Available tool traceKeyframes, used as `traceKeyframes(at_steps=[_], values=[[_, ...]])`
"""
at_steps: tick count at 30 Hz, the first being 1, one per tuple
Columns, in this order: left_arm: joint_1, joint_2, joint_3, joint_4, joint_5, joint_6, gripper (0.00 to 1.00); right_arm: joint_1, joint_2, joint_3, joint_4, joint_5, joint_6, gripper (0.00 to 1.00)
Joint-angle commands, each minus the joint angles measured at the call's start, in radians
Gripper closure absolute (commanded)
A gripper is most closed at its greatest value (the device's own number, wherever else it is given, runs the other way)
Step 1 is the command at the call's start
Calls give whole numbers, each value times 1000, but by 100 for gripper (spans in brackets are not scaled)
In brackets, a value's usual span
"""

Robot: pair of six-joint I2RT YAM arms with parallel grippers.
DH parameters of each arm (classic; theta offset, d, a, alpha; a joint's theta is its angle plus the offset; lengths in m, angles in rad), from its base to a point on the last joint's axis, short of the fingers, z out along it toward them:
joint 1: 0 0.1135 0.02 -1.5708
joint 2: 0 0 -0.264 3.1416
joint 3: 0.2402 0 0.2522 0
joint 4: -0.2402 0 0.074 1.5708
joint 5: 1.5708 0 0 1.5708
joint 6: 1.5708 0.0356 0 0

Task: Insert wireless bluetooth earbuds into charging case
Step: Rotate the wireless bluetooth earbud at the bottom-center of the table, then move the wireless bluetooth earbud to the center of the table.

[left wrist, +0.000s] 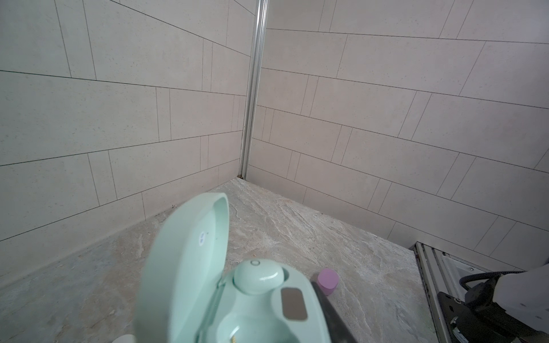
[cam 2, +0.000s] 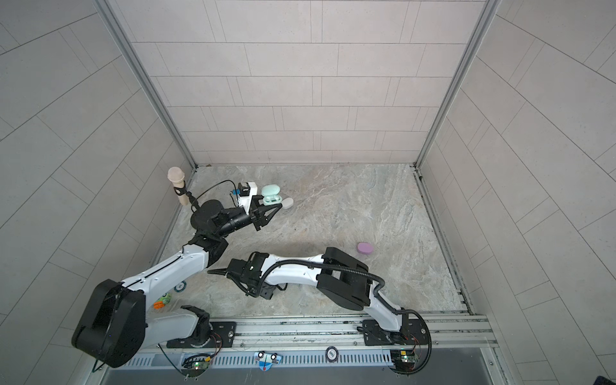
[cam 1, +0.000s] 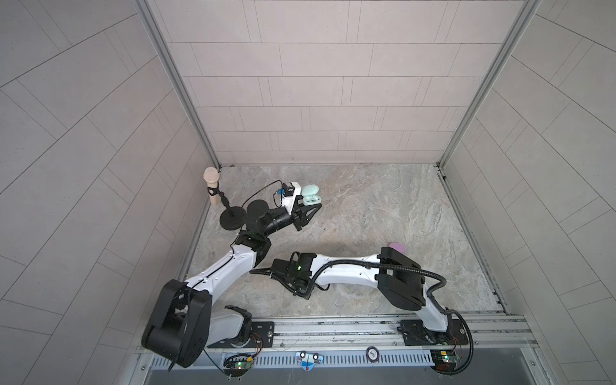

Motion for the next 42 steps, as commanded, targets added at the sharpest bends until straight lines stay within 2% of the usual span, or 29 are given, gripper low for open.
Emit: traceKeyframes(at_steps=[1,8,11,23,27,42], values=[[6,-3,29,38,16,-5,92,-20,8,5,-57,84,50,40],[8,-10,29,21,15,1,92,-94,-47,-52,-64,180,146,41],[14,-12,30,16,13,3,92,-125,-78,-76,-53,180,156,41],[37,-6,53,-5,28,3,92,-130,-192,-108,2,-49,180,41],[39,-1,53,-3,27,1,92,-121,-159,-70,4,-120,162,38],[59,19,48,1,29,-8,92,-79,13,91,-85,-47,106,36]])
